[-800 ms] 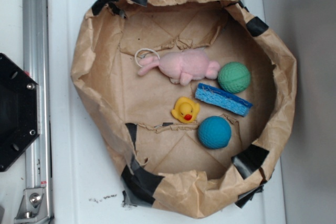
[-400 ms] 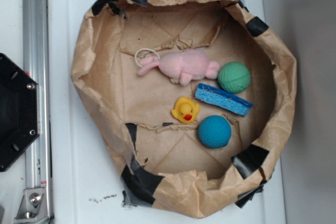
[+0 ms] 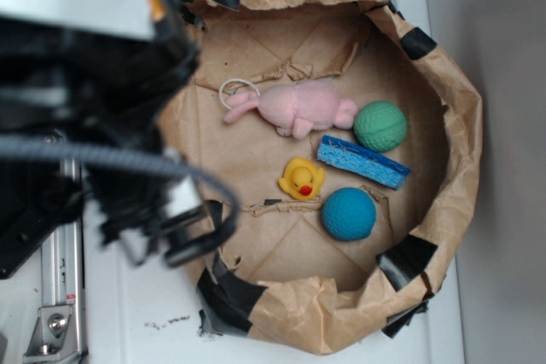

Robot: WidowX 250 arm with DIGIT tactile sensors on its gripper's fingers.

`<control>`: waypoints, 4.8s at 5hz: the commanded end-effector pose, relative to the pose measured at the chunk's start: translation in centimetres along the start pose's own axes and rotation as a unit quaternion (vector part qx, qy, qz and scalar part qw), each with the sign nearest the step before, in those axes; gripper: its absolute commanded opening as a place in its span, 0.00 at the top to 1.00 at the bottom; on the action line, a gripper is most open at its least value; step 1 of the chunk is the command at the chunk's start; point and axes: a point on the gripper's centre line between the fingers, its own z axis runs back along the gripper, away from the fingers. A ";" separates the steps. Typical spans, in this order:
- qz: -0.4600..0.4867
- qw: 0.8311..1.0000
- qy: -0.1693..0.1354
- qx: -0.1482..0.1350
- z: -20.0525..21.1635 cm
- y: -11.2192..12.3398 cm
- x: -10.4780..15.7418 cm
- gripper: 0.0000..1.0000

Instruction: Grab the yellow duck.

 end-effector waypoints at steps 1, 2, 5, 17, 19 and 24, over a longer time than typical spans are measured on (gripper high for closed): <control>0.054 0.998 0.013 0.008 -6.9 -0.3 3.0 0.00; 0.053 0.998 0.024 0.016 -9.6 -0.9 3.3 0.00; 0.046 0.994 0.038 0.094 -16.7 -1.8 3.2 0.00; 0.070 0.995 0.061 -0.033 -21.2 -5.5 3.2 1.00; 0.012 0.998 0.056 -0.038 -18.8 -5.7 2.3 1.00; -0.189 0.981 0.032 -0.031 -5.4 -0.3 5.0 1.00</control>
